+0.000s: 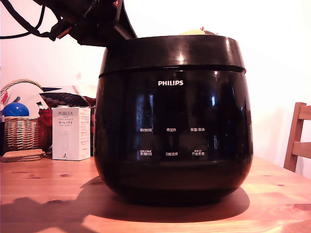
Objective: Close the rice cooker by pressing the lid down with medium force
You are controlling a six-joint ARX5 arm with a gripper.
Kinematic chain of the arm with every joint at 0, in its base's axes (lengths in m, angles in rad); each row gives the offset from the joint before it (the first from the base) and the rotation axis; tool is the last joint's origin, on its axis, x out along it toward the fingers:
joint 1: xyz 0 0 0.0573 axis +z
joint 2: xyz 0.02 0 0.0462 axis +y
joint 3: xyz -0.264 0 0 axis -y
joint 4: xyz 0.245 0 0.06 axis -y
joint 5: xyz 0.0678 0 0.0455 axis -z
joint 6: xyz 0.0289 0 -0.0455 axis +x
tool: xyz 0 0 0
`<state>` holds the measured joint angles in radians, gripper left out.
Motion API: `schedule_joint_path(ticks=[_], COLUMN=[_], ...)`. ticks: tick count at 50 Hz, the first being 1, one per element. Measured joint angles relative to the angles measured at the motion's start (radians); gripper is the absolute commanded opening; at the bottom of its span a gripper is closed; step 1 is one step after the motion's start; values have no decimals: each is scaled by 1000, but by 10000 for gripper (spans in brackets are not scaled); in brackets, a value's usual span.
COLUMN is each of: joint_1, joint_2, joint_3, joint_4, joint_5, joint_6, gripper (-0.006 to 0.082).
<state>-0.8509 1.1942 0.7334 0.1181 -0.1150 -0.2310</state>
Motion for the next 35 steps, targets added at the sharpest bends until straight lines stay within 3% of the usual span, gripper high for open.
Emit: schedule_joint_path(ticks=[35], joint_1=[-39], joint_2=[32], joint_3=[29], joint_4=[-62], joint_5=[-11], joint_6=[-68], gripper=[-20])
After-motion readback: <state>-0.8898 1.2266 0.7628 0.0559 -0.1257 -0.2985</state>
